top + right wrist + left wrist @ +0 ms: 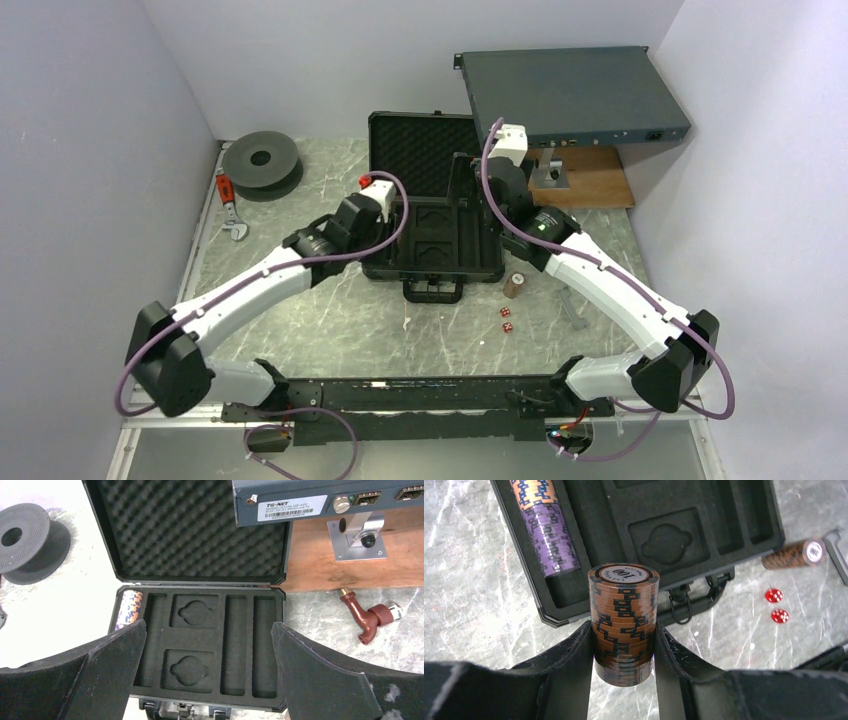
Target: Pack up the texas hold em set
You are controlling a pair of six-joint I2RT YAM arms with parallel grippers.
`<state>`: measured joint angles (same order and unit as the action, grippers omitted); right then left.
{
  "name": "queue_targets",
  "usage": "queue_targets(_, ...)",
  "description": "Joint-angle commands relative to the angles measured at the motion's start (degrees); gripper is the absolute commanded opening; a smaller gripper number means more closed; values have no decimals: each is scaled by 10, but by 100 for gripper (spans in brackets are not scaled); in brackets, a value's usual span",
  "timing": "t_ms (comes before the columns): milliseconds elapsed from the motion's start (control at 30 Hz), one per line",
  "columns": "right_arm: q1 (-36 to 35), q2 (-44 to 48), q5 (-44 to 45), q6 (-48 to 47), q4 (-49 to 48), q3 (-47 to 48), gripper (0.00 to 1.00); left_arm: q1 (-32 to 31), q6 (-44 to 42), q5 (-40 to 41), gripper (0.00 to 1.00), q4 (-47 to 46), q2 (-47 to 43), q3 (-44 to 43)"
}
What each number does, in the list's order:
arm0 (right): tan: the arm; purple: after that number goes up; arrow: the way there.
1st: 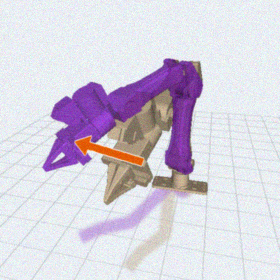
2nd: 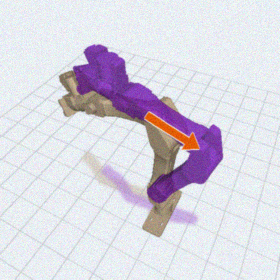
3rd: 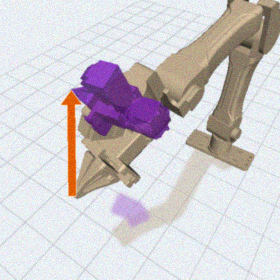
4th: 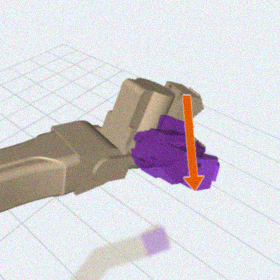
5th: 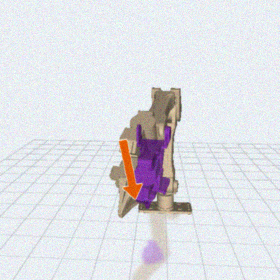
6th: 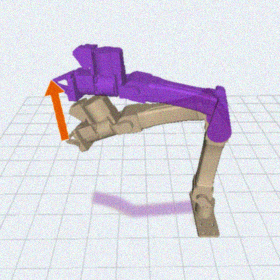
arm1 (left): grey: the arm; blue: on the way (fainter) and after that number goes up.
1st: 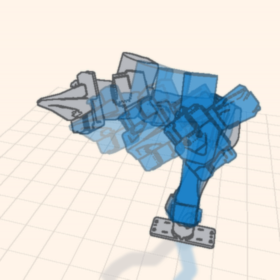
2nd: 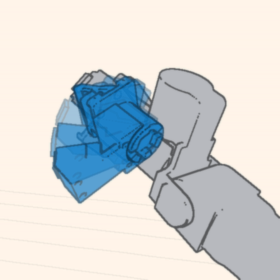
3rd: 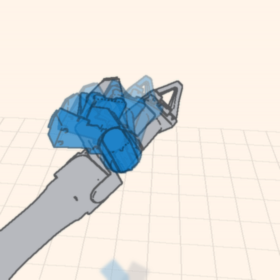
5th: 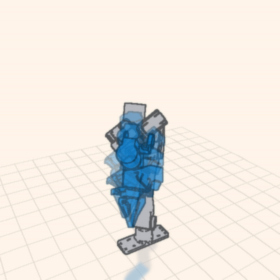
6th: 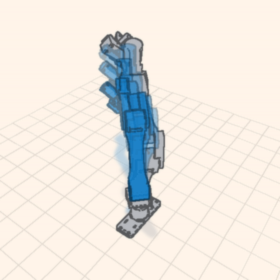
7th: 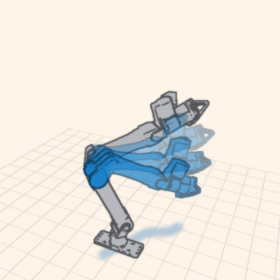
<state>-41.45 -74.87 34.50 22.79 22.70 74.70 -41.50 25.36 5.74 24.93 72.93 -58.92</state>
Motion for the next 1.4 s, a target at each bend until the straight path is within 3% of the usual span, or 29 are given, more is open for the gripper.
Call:
queue_targets(0, -1, 16, 12, 7, -13, -4, 100, -2, 34, 41, 0, -6, 46, -69)
queue_targets(467, -17, 15, -2, -15, -18, -2, 100, 15, 7, 68, 0, 27, 199, -197)
queue_targets(1367, -32, 25, 61, -17, -13, -6, 100, 73, 14, 28, 0, 59, 369, -336)
